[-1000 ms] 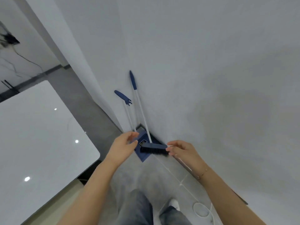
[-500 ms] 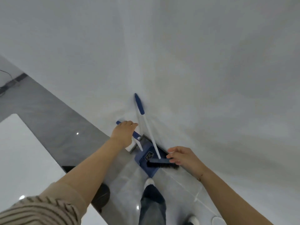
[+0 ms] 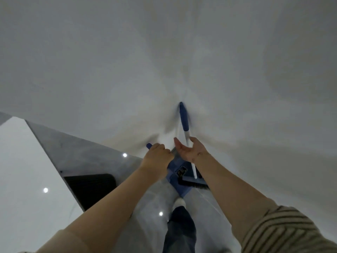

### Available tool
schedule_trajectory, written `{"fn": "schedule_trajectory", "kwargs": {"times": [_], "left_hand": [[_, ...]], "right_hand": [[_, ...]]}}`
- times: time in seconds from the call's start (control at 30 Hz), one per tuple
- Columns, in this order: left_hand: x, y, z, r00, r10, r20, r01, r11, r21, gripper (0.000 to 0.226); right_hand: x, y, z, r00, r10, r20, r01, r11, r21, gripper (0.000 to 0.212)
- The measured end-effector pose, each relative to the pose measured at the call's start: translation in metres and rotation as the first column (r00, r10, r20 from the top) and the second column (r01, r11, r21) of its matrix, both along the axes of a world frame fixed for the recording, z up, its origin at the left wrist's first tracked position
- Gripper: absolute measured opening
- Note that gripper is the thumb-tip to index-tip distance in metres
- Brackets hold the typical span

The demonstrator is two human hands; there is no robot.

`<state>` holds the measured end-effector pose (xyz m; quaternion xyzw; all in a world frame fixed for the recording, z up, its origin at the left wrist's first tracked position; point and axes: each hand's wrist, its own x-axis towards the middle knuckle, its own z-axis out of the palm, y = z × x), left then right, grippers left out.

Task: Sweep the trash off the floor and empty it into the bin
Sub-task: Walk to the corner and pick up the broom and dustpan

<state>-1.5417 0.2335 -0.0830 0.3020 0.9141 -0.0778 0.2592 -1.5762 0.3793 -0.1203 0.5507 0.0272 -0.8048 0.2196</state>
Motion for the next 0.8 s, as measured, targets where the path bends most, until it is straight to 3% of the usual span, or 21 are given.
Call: {"fn": "schedule_trajectory", "kwargs": {"times": [0.2, 0.37, 0.5, 0.57, 0.63, 0.7, 0.8], "left_hand": [[0.005, 0.001, -0.005, 0.998, 0.062, -0.022, -0.060, 0.997, 0.047, 0.019], [0.017, 0.002, 0.007, 0.997, 0.077, -0.018, -0.077, 0.997, 0.002, 0.014], [0.037, 0.011, 0.021, 0.993, 0.105, 0.060, -0.084, 0.955, -0.285, 0.018], [0.056, 0.018, 0.030, 0.981, 0.154, 0.116, -0.104, 0.930, -0.353, 0.021], [0.084, 0.029, 0.042, 0.979, 0.136, 0.154, -0.085, 0.951, -0.298, 0.025], [0.119, 0.047, 0.054, 0.986, 0.098, 0.135, -0.066, 0.972, -0.226, 0.029], [0.181, 0.079, 0.067, 0.985, 0.150, 0.083, -0.133, 0.975, -0.178, 0.026]], "right_hand": [[-0.017, -0.004, -0.009, 0.931, -0.341, 0.130, 0.346, 0.938, -0.020, 0.035], [0.031, 0.018, -0.001, 0.961, -0.249, 0.122, 0.243, 0.968, 0.066, 0.034], [0.099, 0.046, 0.013, 0.981, -0.117, 0.155, 0.102, 0.990, 0.101, 0.029], [0.138, 0.057, 0.025, 0.980, -0.065, 0.186, 0.046, 0.994, 0.103, 0.034], [0.182, 0.070, 0.034, 0.983, -0.041, 0.180, 0.022, 0.995, 0.101, 0.039], [0.226, 0.087, 0.039, 0.990, -0.005, 0.141, -0.005, 0.997, 0.074, 0.027], [0.290, 0.118, 0.049, 0.986, -0.141, 0.086, 0.153, 0.977, -0.148, 0.022]]}}
